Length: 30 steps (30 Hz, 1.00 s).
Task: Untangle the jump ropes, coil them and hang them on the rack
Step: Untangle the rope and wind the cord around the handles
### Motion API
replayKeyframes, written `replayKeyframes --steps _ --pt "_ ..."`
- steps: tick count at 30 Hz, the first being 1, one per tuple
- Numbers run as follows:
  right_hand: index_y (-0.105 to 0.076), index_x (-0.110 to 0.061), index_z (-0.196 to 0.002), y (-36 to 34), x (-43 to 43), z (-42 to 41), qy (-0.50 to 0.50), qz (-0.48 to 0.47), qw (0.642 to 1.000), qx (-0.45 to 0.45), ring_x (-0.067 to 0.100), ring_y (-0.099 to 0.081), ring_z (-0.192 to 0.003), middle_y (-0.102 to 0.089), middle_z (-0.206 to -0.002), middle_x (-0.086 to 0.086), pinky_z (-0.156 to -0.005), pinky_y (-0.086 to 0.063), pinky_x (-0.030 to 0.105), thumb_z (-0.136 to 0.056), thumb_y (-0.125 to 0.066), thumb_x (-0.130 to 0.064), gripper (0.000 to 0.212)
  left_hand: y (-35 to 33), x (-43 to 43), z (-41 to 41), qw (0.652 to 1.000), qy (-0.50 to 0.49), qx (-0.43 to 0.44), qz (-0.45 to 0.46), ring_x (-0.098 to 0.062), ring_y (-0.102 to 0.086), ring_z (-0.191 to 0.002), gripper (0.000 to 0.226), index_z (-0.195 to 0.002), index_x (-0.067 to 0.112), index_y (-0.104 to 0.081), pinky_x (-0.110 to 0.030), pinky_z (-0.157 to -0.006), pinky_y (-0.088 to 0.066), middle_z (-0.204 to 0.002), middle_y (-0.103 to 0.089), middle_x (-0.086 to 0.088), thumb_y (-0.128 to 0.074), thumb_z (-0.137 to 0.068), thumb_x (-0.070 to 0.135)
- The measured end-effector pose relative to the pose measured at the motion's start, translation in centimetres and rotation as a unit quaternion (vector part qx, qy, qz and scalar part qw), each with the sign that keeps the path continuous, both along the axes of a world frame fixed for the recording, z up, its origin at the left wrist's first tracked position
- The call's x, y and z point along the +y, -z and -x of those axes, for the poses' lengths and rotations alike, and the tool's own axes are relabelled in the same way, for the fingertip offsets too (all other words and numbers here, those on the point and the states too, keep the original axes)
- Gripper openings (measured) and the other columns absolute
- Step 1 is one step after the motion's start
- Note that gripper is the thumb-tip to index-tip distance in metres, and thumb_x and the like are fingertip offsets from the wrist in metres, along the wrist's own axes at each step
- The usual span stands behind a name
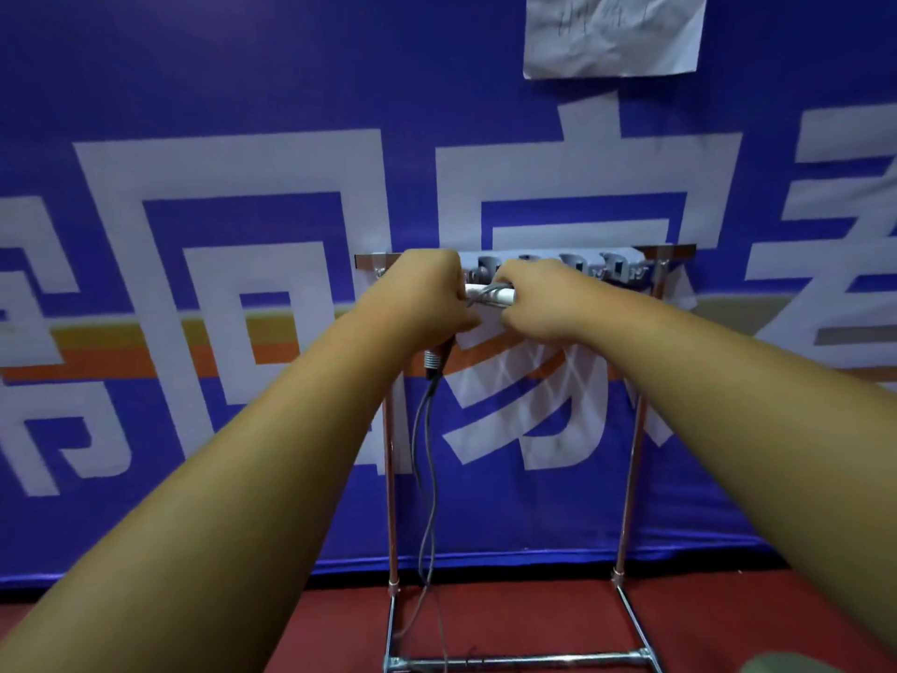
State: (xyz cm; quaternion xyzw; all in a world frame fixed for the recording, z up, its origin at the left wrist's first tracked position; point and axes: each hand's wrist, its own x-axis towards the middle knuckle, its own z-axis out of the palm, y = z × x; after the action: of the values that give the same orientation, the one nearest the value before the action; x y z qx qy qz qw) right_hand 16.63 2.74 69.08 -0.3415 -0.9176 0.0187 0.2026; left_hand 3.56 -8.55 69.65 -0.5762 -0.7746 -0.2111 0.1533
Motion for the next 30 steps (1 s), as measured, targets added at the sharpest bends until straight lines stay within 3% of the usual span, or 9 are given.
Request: replayKeyframes --steps 4,8,10,13,15,18,22,27,30 --pt "-0.055 -0.020 -0.126 -1.2 0.0 0.7 0.024 -0.016 0.997 0.073 0.022 -0.057 -0.083 -0.061 -0.106 0.007 -0.065 -0.047 0.037 -0.097 -0.063 -0.026 0.031 -0.3 -0.3 0.0 0.998 -0.017 -0.038 -0.044 -0.030 -0.071 -0.079 0.013 -0.091 0.010 -0.066 -0.045 -0.075 -0.063 -0.080 -0.067 -0.010 -0.067 -0.095 0.022" --pt "-0.054 -0.024 -0.116 -1.8 0.2 1.0 0.012 -0.011 0.989 0.146 0.018 -0.055 -0.078 -0.059 -0.102 0.004 -0.059 -0.040 0.034 -0.098 -0.066 -0.030 0.023 -0.4 -0.1 -0.7 0.992 0.012 -0.119 -0.044 -0.024 -0.074 -0.071 0.034 -0.090 0.011 -0.070 -0.036 -0.068 -0.062 -0.076 -0.074 -0.006 -0.057 -0.107 0.037" --pt "-0.053 -0.028 -0.112 -1.7 0.6 0.9 0.001 -0.003 0.987 0.163 0.016 -0.054 -0.077 -0.059 -0.099 0.002 -0.058 -0.038 0.033 -0.098 -0.066 -0.028 0.019 -0.4 -0.7 -0.8 0.968 0.081 -0.236 -0.019 -0.017 -0.076 -0.065 0.025 -0.099 0.011 -0.069 -0.027 -0.058 -0.061 -0.080 -0.077 -0.007 -0.056 -0.109 0.030" --pt "-0.057 -0.026 -0.106 -0.9 1.1 0.6 -0.013 0.022 0.982 0.187 0.016 -0.055 -0.076 -0.060 -0.093 -0.001 -0.057 -0.037 0.033 -0.098 -0.063 -0.022 0.011 0.3 -1.7 -0.5 0.917 0.181 -0.354 0.012 -0.020 -0.079 -0.083 0.009 -0.112 0.009 -0.066 -0.032 -0.074 -0.066 -0.095 -0.077 -0.012 -0.060 -0.106 0.010" --pt "-0.058 -0.027 -0.102 -0.2 1.3 0.1 -0.015 0.042 0.979 0.198 0.016 -0.055 -0.075 -0.059 -0.089 -0.002 -0.056 -0.034 0.033 -0.097 -0.060 -0.018 0.010 1.2 -1.8 -0.2 0.895 0.215 -0.388 0.039 -0.021 -0.080 -0.091 0.015 -0.114 0.010 -0.066 -0.033 -0.079 -0.065 -0.098 -0.078 -0.012 -0.065 -0.101 0.003" --pt "-0.062 -0.028 -0.105 1.6 1.5 -0.6 -0.016 0.072 0.978 0.194 0.018 -0.058 -0.076 -0.062 -0.089 -0.001 -0.057 -0.037 0.032 -0.096 -0.059 -0.014 0.017 3.1 -1.1 0.2 0.896 0.209 -0.389 0.047 -0.022 -0.079 -0.091 0.018 -0.110 0.008 -0.070 -0.034 -0.080 -0.066 -0.096 -0.078 -0.013 -0.074 -0.094 0.001" --pt "-0.064 -0.027 -0.103 6.1 2.9 -0.8 -0.007 0.143 0.966 0.214 0.028 -0.066 -0.073 -0.068 -0.090 0.005 -0.058 -0.052 0.040 -0.093 -0.063 -0.013 0.017 7.0 0.8 1.3 0.924 0.166 -0.341 0.044 -0.017 -0.077 -0.076 0.010 -0.100 0.010 -0.073 -0.027 -0.071 -0.064 -0.084 -0.075 -0.010 -0.079 -0.093 0.013" --pt "-0.062 -0.029 -0.111 13.4 4.7 -1.0 -0.013 0.276 0.936 0.218 0.024 -0.054 -0.061 -0.063 -0.084 0.007 -0.053 -0.048 0.037 -0.093 -0.067 -0.015 0.023 13.9 3.0 2.4 0.948 0.124 -0.277 0.095 -0.004 -0.068 -0.066 0.019 -0.093 0.016 -0.074 -0.015 -0.061 -0.053 -0.076 -0.073 -0.001 -0.072 -0.100 0.034" --pt "-0.063 -0.036 -0.111 18.2 5.4 -1.0 -0.025 0.378 0.895 0.234 0.023 -0.048 -0.061 -0.055 -0.076 0.007 -0.055 -0.044 0.035 -0.087 -0.069 -0.016 0.032 18.5 3.9 3.1 0.941 0.128 -0.294 0.111 -0.010 -0.068 -0.073 0.023 -0.096 0.020 -0.077 -0.019 -0.064 -0.053 -0.081 -0.074 -0.002 -0.068 -0.102 0.040"
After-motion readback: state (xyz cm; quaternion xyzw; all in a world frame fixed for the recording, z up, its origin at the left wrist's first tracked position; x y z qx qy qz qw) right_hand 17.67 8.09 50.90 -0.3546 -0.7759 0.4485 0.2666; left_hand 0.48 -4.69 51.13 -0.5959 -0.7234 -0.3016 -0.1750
